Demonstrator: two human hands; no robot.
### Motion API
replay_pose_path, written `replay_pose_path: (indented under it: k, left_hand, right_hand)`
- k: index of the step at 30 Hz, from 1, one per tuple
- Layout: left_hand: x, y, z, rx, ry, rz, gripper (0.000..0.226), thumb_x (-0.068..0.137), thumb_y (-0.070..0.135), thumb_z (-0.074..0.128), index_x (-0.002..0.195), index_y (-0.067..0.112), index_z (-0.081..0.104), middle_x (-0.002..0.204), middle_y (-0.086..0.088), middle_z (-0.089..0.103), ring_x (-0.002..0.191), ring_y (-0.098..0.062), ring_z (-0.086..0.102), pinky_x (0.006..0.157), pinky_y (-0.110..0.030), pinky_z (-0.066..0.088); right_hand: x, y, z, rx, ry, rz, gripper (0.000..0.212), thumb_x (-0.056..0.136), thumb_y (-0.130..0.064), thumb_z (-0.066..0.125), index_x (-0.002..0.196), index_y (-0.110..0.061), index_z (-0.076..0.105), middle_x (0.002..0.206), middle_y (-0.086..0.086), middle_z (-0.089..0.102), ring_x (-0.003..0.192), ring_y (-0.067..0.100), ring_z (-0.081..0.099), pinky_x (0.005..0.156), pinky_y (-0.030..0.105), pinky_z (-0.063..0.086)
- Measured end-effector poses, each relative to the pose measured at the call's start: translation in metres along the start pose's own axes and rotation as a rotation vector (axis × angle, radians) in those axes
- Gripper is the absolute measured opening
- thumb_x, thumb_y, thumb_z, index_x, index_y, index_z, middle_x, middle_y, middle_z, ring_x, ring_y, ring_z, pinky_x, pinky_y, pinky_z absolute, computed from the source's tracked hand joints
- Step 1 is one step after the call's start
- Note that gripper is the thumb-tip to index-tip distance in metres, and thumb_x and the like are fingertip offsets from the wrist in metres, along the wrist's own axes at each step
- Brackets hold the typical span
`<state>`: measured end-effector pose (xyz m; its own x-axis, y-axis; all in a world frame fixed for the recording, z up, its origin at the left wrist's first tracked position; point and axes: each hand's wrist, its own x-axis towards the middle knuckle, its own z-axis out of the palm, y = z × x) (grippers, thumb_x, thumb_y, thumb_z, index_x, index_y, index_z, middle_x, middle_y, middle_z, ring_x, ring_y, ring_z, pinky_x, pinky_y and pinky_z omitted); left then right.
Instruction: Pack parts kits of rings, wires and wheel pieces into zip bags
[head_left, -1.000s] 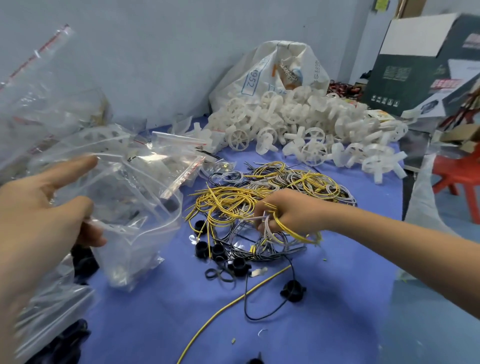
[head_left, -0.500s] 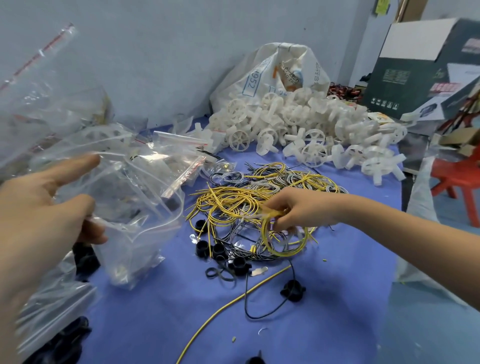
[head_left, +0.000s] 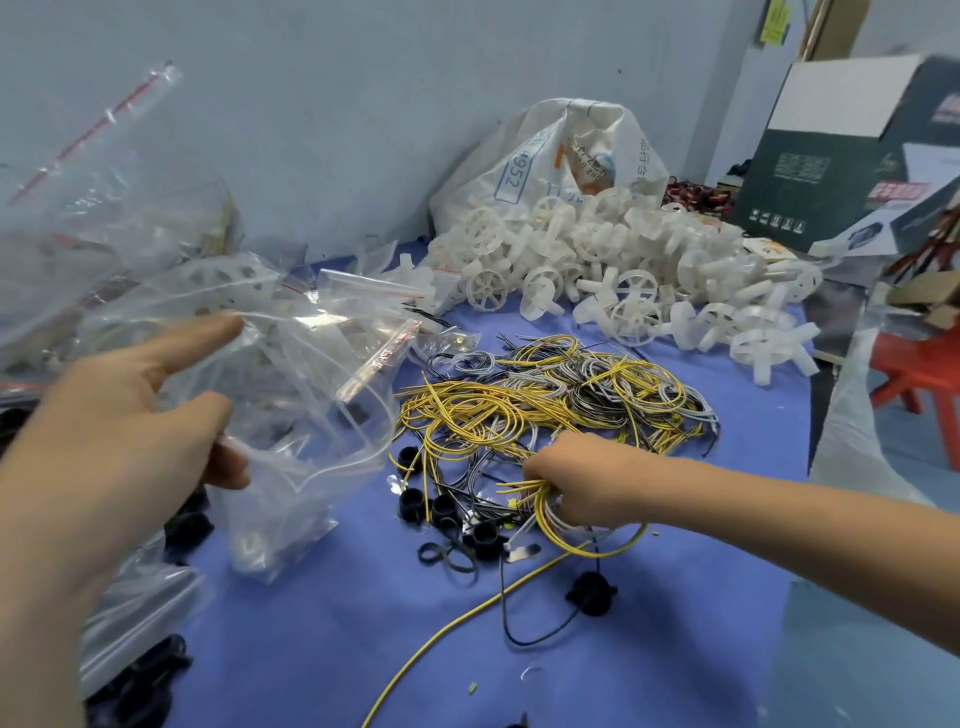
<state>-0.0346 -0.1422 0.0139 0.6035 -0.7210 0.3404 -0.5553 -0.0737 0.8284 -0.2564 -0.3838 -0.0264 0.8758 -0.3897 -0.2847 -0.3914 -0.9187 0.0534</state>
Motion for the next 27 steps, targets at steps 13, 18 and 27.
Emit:
replay_pose_path:
  k: [13,18,27]
  left_hand:
    - [0.003,0.041,0.029,0.04,0.157,-0.162,0.069,0.082,-0.005,0.05,0.101,0.06,0.061,0.069,0.016,0.07,0.038,-0.011,0.062,0.047,-0.023,0.051]
    - [-0.002,0.053,0.039,-0.014,0.104,-0.12,0.06,0.087,-0.01,0.052,0.13,0.03,0.059,0.133,0.01,0.057,0.035,-0.008,0.058,0.037,-0.006,0.036]
    - [-0.006,0.061,0.034,-0.199,-0.011,-0.063,0.068,0.082,-0.025,0.043,0.111,0.032,0.064,0.117,0.022,0.065,0.031,-0.01,0.05,0.034,-0.014,0.038]
  right_hand:
    - [-0.006,0.023,-0.069,1.323,0.289,-0.046,0.015,0.086,0.0,0.051,0.074,-0.01,0.054,0.081,0.014,0.063,0.076,0.023,0.056,0.084,0.036,0.049]
    - [0.001,-0.018,-0.106,2.079,0.03,-0.409,0.015,0.068,0.009,0.049,0.071,-0.006,0.05,0.055,0.007,0.052,0.042,0.017,0.054,0.048,0.028,0.056]
    - [0.043,-0.135,-0.088,1.296,-0.262,-0.336,0.042,0.089,0.012,0.024,0.058,-0.004,0.047,0.045,0.0,0.058,0.043,0.005,0.054,0.041,0.013,0.038]
